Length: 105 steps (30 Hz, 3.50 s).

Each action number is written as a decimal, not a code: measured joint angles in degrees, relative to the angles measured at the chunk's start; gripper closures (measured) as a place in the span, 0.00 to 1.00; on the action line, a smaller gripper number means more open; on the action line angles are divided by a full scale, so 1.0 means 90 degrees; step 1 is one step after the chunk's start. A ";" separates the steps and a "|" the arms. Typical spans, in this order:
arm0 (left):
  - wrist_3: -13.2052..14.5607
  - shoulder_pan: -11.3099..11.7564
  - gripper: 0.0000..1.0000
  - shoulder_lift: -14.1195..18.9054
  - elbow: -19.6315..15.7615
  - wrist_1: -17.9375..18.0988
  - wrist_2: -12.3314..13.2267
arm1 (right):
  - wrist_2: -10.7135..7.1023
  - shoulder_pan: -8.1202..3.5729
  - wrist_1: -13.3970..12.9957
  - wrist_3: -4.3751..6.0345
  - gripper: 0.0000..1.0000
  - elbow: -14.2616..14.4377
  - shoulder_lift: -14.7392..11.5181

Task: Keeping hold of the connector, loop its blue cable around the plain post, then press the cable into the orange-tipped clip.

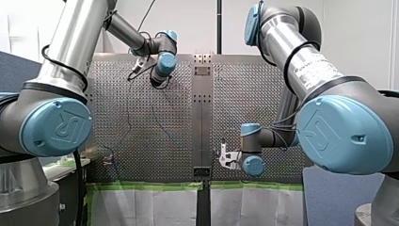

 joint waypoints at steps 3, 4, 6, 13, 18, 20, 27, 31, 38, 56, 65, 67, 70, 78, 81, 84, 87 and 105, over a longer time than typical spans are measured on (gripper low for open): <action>0.0018 -0.0016 0.01 -0.0159 -0.0008 0.0007 -0.0143 | -0.0002 0.0001 0.0000 0.0000 1.00 0.0000 0.0000; 0.0016 -0.0023 0.01 -0.0213 -0.0008 0.0007 -0.0168 | -0.0003 0.0000 0.0000 0.0000 1.00 0.0000 0.0000; 0.0014 -0.0034 0.01 -0.0339 -0.0009 0.0009 -0.0216 | -0.0005 -0.0001 0.0000 0.0000 1.00 0.0000 0.0000; 0.0010 -0.0039 0.01 -0.0602 -0.0027 0.0009 -0.0339 | -0.0001 0.0004 0.0011 -0.0002 1.00 0.0000 0.0000; 0.0022 -0.0020 0.01 -0.0662 -0.0069 0.0019 -0.0386 | 0.0002 0.0006 0.0018 -0.0003 1.00 0.0000 0.0000; 0.0031 -0.0012 0.01 -0.0712 -0.0095 0.0032 -0.0390 | 0.0002 0.0007 0.0019 -0.0002 1.00 0.0000 0.0000; 0.0000 0.0030 0.01 -0.0909 -0.0119 0.0129 -0.0391 | -0.0002 0.0007 0.0020 -0.0008 1.00 0.0001 0.0000; -0.0001 0.0065 0.01 -0.1003 -0.0119 0.0158 -0.0388 | -0.0001 0.0007 0.0020 -0.0007 1.00 0.0001 0.0000; -0.0056 0.0045 0.01 -0.1191 -0.0090 0.0156 -0.0391 | 0.0002 0.0013 0.0020 0.0000 1.00 0.0000 0.0000; -0.0461 -0.0001 0.01 -0.2002 -0.0060 0.0481 -0.0369 | 0.0000 0.0016 0.0011 0.0009 1.00 -0.0004 0.0000; -0.0908 -0.0051 0.01 -0.2415 0.0106 0.0493 0.0067 | -0.0007 0.0025 0.0019 -0.0007 1.00 -0.0009 0.0000; -0.1021 -0.0068 0.01 -0.2447 0.0112 0.0520 0.0180 | -0.0007 0.0028 0.0020 -0.0012 1.00 -0.0011 -0.0001; -0.1216 -0.0096 0.01 -0.2471 0.0111 0.0554 0.0375 | -0.0007 0.0032 0.0028 -0.0017 1.00 -0.0015 -0.0002; -0.1707 -0.0156 0.01 -0.2725 0.0123 0.0579 0.0866 | -0.0005 0.0036 0.0047 -0.0028 1.00 -0.0014 -0.0008; -0.1876 -0.0175 0.01 -0.2867 0.0127 0.0585 0.1033 | -0.0006 0.0036 0.0049 -0.0029 1.00 -0.0015 -0.0009; -0.2048 -0.0213 0.01 -0.2929 0.0132 0.0626 0.1206 | -0.0006 0.0036 0.0049 -0.0029 1.00 -0.0015 -0.0009; -0.2223 -0.0269 0.01 -0.2952 0.0131 0.0672 0.1381 | -0.0007 0.0036 0.0049 -0.0029 1.00 -0.0017 -0.0009; -0.3339 -0.0657 0.01 -0.3396 0.0219 0.1002 0.2554 | -0.0007 0.0036 0.0011 -0.0021 1.00 -0.0020 -0.0010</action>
